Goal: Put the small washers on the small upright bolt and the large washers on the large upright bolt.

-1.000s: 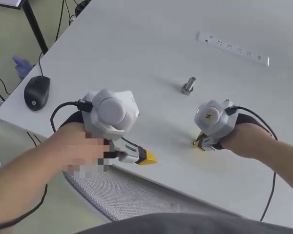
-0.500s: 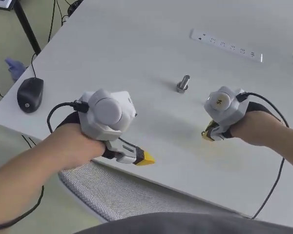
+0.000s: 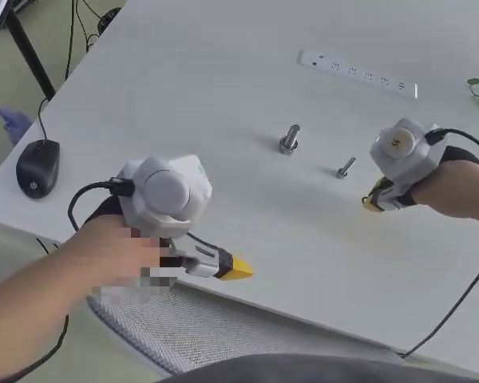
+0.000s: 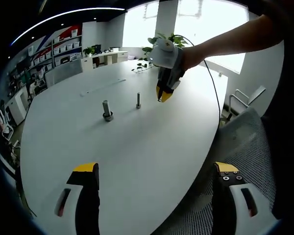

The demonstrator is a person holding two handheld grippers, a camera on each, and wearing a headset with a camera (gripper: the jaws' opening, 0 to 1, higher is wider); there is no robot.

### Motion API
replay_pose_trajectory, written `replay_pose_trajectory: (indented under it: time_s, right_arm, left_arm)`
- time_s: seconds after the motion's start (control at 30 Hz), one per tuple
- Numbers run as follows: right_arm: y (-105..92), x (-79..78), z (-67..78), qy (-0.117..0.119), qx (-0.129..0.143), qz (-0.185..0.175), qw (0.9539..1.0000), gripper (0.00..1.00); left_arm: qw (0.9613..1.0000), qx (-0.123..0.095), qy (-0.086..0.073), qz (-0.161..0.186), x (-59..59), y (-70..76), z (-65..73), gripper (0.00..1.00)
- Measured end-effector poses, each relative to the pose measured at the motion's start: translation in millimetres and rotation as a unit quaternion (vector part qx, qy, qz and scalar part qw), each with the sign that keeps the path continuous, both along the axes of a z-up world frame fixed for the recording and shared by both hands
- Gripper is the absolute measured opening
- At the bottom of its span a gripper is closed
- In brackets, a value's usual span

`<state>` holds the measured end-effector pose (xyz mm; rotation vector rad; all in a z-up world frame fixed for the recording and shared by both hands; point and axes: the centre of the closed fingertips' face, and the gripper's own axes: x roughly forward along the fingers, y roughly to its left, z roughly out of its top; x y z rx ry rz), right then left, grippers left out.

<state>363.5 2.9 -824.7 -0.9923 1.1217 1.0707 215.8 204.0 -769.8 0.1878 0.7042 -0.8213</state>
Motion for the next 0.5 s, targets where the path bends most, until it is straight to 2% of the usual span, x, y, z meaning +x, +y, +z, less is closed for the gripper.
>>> replay_pose_trajectory:
  time_s: [0.23,0.5]
  right_arm:
    - [4.1,16.9,5.7,0.000,0.001,-0.004,1.0000,0.12]
    - [14.8,39.5,17.4,-0.007,0.012,-0.005,0.9999,0.12]
  left_arm:
    - [0.9999,-0.004,-0.005,0.008,6.8,0.3,-1.5,0.99]
    - [1.0000,0.000,-0.005,0.006,8.0,2.4,-6.4,0.99]
